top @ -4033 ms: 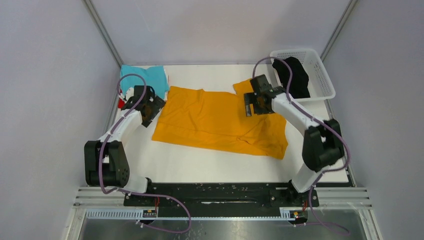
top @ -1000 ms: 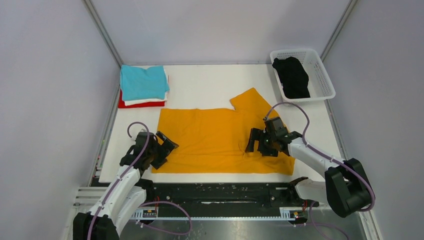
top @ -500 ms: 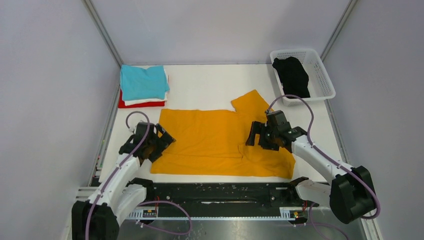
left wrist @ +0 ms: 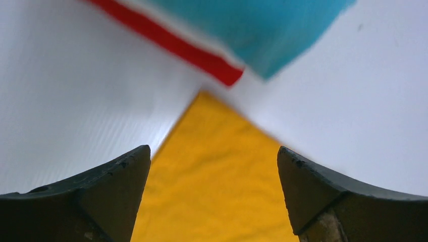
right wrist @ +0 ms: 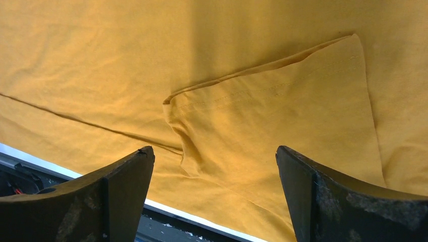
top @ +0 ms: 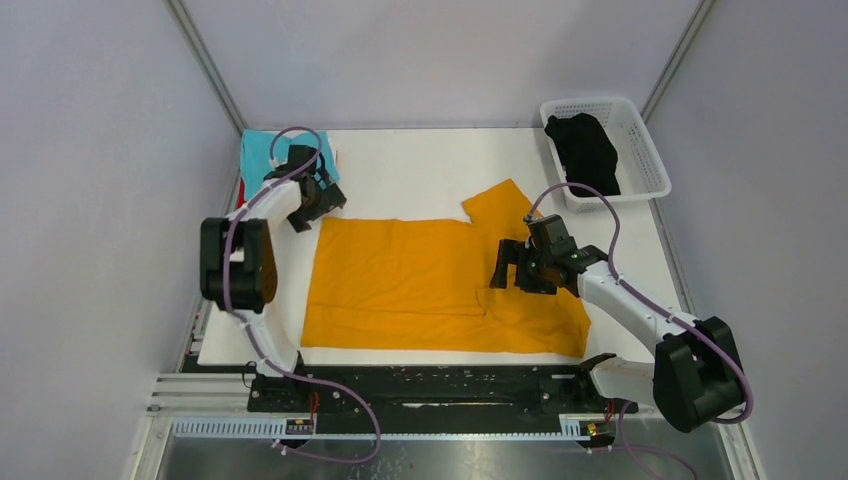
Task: Fold and stack the t-shirts
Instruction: Grab the side of the flattened tshirt furthest away from the robot with both arms
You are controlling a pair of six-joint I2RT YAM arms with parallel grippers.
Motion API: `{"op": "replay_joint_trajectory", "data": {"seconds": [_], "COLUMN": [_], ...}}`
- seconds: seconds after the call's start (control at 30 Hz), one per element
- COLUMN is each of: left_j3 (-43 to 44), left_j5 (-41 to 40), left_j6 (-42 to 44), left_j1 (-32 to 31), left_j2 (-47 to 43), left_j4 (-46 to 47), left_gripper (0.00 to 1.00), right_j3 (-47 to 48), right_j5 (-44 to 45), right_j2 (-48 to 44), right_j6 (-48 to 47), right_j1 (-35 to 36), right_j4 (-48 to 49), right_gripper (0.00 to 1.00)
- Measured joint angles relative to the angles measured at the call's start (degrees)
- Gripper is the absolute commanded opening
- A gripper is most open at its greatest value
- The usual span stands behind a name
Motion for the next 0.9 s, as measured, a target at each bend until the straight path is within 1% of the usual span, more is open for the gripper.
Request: {"op": "replay_joint_trajectory", "data": {"seconds": [0.03,0.1,0.13,0.17,0.2,0.27,0.33,0.43,0.53,0.7,0.77,0.9], "left_j3": [3.4,7.0,8.7,9.7,10.4,11.4,12.0,12.0,12.0,11.8,11.8,11.8], "left_j5": [-0.4,-0.9,-1.0,-1.0,-1.0,-1.0,-1.0,-1.0,-0.8,-0.4,-0.3,-0.1], "left_j6": [1.7,4.0,5.2,6.1,6.8,8.3,9.0,9.6,10.0,10.3,10.4,10.5], "left_j1": [0.3,0.5,0.5,0.5,0.5,0.5,0.3,0.3,0.3,0.3,0.3,0.2], "left_j2": [3.8,8.3,10.5,11.9,13.1,15.1,15.4,15.4,15.4,15.4,15.4,15.4], "left_j4": [-0.3,-0.6,-1.2,-1.6,-2.3,-3.6,-4.3,-5.0,-5.3,-5.3,-5.3,-5.3], "left_gripper": [0.93,0.9,0.87,0.79,0.74,0.72,0.72,0.68,0.67,0.49,0.39,0.32], "right_j3": [0.0,0.0,0.0,0.0,0.0,0.0,0.0,0.0,0.0,0.0,0.0,0.0], "right_j5": [0.0,-0.1,-0.1,-0.1,0.0,0.0,0.0,0.0,0.0,0.0,0.0,0.1], "right_j2": [0.3,0.7,0.7,0.7,0.7,0.9,1.2,1.6,1.6,1.6,1.6,1.6], "right_j6": [-0.3,-0.9,-1.1,-1.3,-1.5,-2.0,-2.3,-2.8,-3.3,-3.7,-3.7,-3.9], "right_j1": [0.0,0.0,0.0,0.0,0.0,0.0,0.0,0.0,0.0,0.0,0.0,0.0], "right_j4": [0.0,0.0,0.0,0.0,0.0,0.1,0.1,0.1,0.1,0.1,0.1,0.1], "right_gripper": [0.99,0.99,1.0,1.0,0.99,1.0,1.0,0.99,0.99,0.99,0.99,0.99]}}
